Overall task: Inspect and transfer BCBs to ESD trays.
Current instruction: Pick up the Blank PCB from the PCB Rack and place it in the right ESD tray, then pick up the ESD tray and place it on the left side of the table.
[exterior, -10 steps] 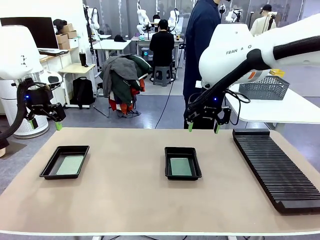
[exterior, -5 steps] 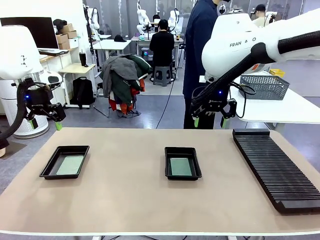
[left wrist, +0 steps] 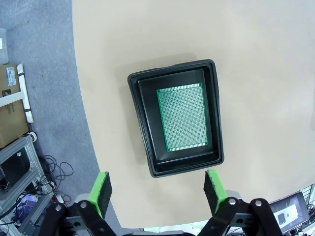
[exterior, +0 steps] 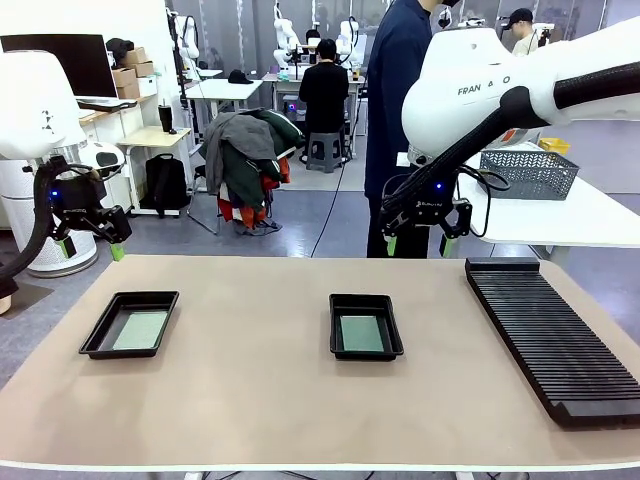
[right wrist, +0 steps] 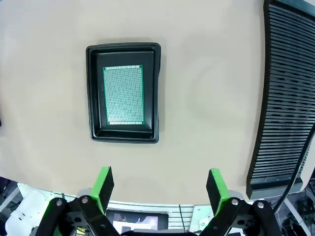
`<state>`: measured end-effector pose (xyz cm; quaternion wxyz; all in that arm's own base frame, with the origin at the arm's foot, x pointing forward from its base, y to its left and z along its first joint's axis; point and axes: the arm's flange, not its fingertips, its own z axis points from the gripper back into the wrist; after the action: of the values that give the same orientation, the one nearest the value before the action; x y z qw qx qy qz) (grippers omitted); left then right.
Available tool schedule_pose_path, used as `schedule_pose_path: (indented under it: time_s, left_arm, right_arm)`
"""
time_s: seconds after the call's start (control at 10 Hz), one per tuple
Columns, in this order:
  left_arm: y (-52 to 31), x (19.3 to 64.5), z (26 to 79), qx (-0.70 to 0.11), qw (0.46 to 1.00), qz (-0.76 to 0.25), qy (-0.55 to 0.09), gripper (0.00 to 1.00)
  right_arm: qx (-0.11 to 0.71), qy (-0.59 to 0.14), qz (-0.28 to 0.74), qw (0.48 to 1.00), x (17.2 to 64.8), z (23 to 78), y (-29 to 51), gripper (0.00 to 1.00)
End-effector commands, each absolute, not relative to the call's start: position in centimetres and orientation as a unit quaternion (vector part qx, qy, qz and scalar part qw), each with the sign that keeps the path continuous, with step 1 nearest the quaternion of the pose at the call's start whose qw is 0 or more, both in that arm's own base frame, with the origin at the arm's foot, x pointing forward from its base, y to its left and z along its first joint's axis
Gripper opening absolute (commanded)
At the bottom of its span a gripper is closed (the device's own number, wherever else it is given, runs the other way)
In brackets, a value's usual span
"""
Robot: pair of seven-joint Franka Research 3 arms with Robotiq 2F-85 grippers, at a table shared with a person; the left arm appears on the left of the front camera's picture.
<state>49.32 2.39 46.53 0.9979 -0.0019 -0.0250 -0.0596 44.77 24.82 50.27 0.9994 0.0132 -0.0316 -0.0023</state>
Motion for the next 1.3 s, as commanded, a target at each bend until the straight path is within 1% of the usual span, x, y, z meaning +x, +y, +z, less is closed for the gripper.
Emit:
schedule_pose_path:
  time_s: [0.0, 1.2]
  left_arm:
    - [2.5, 49.23, 46.27, -0.006, 0.998, -0.063, -0.029, 1.0]
    - [2.39, 49.32, 46.53, -0.002, 0.998, -0.06, -0.025, 1.0]
  right_arm:
    - [0.015, -0.029, -0.001, 0.999, 44.58, 50.08, 24.83, 1.0]
    - [0.013, -0.032, -0.002, 0.999, 44.77, 50.26, 24.82, 1.0]
